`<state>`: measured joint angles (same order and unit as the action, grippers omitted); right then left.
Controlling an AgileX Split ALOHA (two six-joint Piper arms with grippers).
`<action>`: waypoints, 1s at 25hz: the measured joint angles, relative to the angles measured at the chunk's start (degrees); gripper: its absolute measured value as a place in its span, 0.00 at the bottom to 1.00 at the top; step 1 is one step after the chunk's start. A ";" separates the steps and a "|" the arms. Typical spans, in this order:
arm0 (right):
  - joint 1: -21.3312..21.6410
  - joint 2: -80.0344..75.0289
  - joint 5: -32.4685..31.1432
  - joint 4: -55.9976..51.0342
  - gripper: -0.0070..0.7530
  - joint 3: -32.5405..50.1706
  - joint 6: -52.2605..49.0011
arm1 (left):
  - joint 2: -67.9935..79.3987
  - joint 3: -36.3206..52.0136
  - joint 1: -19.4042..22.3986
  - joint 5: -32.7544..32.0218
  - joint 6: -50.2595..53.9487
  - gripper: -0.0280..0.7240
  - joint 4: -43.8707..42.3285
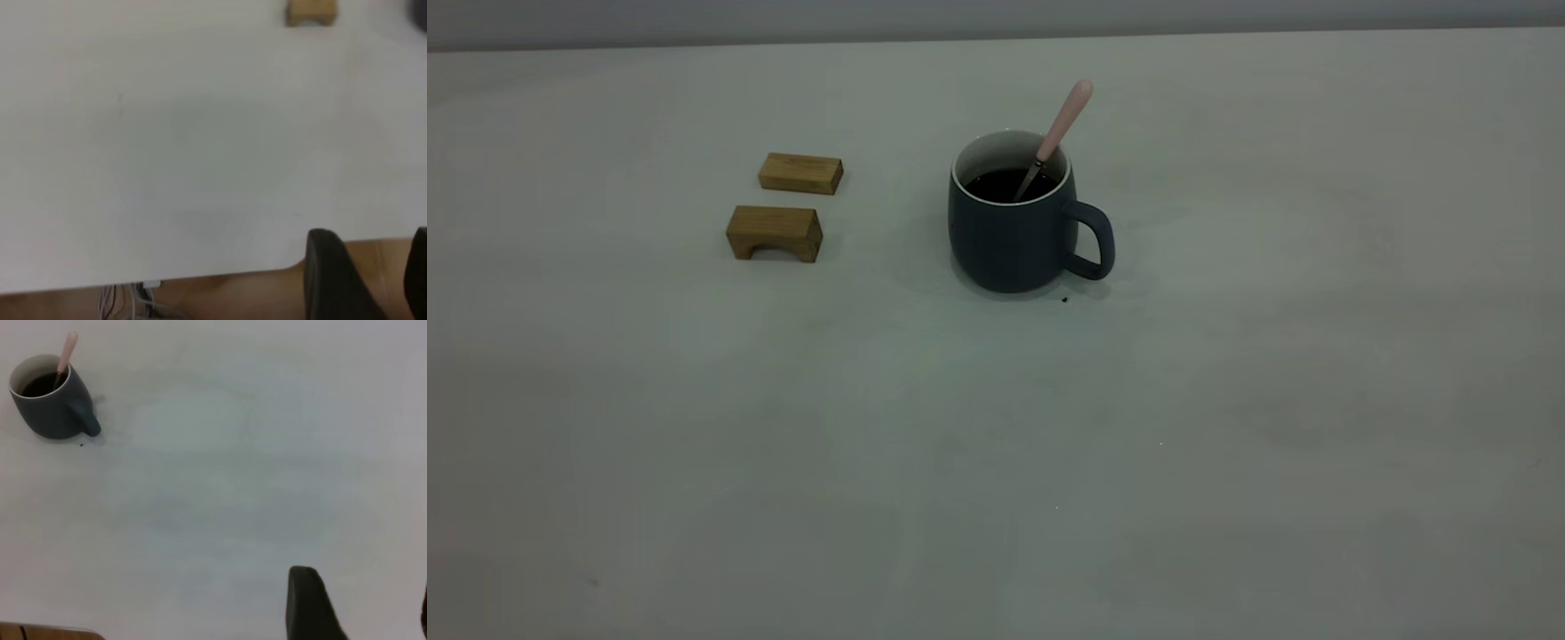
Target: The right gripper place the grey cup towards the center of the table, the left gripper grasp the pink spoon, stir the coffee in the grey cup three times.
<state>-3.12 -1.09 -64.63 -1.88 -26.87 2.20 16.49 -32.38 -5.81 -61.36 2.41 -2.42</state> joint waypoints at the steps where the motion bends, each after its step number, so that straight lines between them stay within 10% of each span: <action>1: 0.00 0.00 0.00 0.00 0.59 0.00 0.00 | -2.72 1.42 1.43 0.00 0.04 0.49 0.20; 25: 0.00 0.00 -0.02 0.00 0.59 0.00 0.00 | -17.57 4.14 5.90 -3.81 -0.39 0.49 0.42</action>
<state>-3.12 -1.09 -64.65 -1.88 -26.87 2.20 -1.08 -28.24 0.09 -65.17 2.02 -2.00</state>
